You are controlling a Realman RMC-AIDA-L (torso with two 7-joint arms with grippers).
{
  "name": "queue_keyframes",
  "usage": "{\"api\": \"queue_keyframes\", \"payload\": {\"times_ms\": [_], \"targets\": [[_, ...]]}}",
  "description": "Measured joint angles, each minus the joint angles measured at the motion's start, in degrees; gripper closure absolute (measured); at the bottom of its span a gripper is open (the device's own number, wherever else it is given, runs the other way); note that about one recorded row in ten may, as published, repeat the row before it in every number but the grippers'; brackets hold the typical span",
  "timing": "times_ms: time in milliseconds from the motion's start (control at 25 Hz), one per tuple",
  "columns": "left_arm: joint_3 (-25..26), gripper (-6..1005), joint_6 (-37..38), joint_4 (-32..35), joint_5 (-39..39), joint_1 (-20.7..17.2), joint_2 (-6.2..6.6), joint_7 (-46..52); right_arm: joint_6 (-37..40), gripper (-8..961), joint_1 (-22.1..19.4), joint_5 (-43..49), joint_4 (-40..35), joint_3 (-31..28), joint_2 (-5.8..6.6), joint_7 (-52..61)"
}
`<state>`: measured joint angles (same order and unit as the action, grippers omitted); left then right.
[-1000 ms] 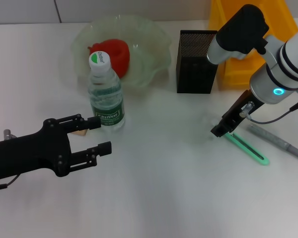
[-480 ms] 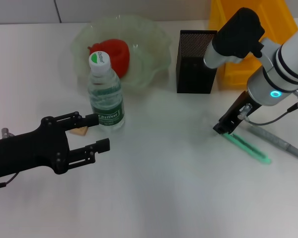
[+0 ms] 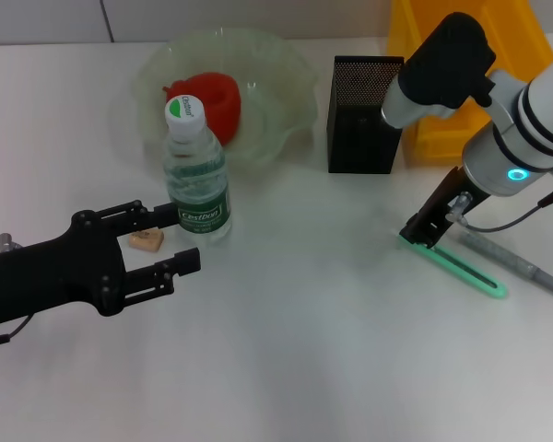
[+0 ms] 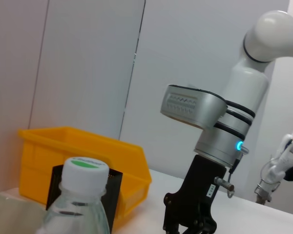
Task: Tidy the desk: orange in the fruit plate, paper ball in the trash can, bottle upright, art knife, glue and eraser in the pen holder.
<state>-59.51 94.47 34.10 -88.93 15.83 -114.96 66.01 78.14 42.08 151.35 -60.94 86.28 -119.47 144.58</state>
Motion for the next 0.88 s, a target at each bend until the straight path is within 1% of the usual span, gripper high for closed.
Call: {"api": "queue_keyframes", "payload": {"times_ms": [40, 200, 440, 760, 880], "targets": [[1.07, 333, 0.01, -0.04, -0.11, -0.04, -0.18, 0.0, 0.03, 824, -0.34, 0.0, -0.51, 0.0, 0.02, 0.0], [1.34, 334, 0.18, -0.09, -0.19, -0.12, -0.28, 0.0, 0.11, 865, -1.69, -0.14, -2.95, -0.38, 0.03, -0.23], [1.34, 334, 0.21, -0.43, -0.23, -0.37, -0.27, 0.0, 1.75, 866, -3.37, -2.13, -6.5, -0.59, 0.2, -1.51], [1.33, 334, 0.37, -0.6, -0.28, -0.64, -0.4, 0.0, 2.2, 867, -6.02, -2.32, -11.33, -0.6, 0.13, -1.44], [1.32, 334, 0.49, -0.62, -0.29, -0.69, -0.46, 0.0, 2.33, 867, -7.78, -3.07, -14.56, -1.09, 0.12, -1.31]]}}
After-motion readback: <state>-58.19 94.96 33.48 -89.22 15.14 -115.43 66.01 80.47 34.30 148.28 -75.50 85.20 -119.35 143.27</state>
